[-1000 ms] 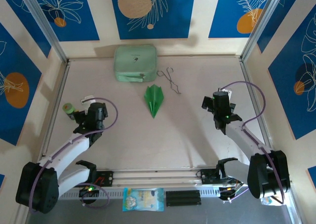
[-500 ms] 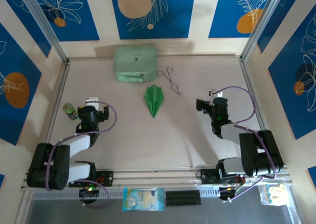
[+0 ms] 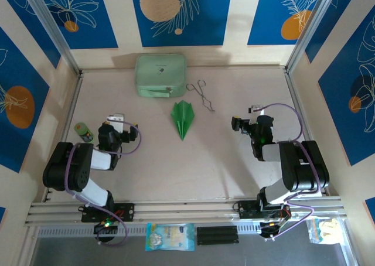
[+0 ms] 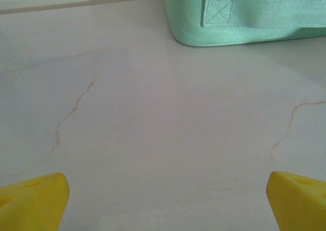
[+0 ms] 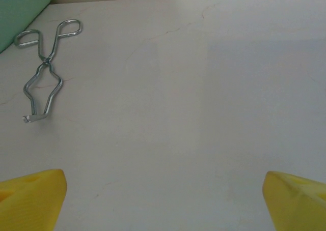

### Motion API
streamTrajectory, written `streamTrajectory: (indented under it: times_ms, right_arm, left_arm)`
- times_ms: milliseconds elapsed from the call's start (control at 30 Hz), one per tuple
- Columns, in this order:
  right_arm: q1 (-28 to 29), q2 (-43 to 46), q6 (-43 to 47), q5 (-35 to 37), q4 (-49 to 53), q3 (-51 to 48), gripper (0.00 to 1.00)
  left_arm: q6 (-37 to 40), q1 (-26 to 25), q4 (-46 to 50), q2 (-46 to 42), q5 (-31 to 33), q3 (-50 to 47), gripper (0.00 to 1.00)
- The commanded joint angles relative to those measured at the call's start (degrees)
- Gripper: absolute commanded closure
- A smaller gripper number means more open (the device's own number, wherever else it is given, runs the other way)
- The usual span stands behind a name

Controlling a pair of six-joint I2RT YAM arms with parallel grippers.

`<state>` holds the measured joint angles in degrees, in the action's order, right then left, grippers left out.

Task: Fold a paper plane with a square sheet of paper (pick it up from the middle)
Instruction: Reset both arms

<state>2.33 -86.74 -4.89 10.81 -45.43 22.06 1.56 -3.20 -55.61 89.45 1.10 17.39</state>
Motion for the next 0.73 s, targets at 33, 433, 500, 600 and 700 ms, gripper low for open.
streamTrajectory:
  times_ms: [33,433,500,600,700]
  right_arm:
    - [-0.9,-0.5,-0.7,-2.5,-1.5,1.3,0.01]
    - [-1.9,-0.5,-1.3,-3.9,-1.0,1.6,0.01]
    - [-1.9,-0.5,-1.3,-3.8,-0.9,1.7,0.01]
    - [-1.9,-0.6,-1.3,-3.9,-0.9,1.7,0.01]
    - [-1.9,-0.5,-1.3,-3.9,-0.9,1.6,0.01]
  left_arm:
    - [-0.3,0.5,1.2,0.3,1.3,3.9,0.00]
    - [0.9,0.4,3.0,0.4,-1.5,4.8,0.01]
    - [1.0,0.4,3.9,0.6,-1.6,5.5,0.01]
    - [1.0,0.4,4.3,0.5,-1.5,5.6,0.01]
    - [0.9,0.4,3.4,0.4,-1.6,5.0,0.01]
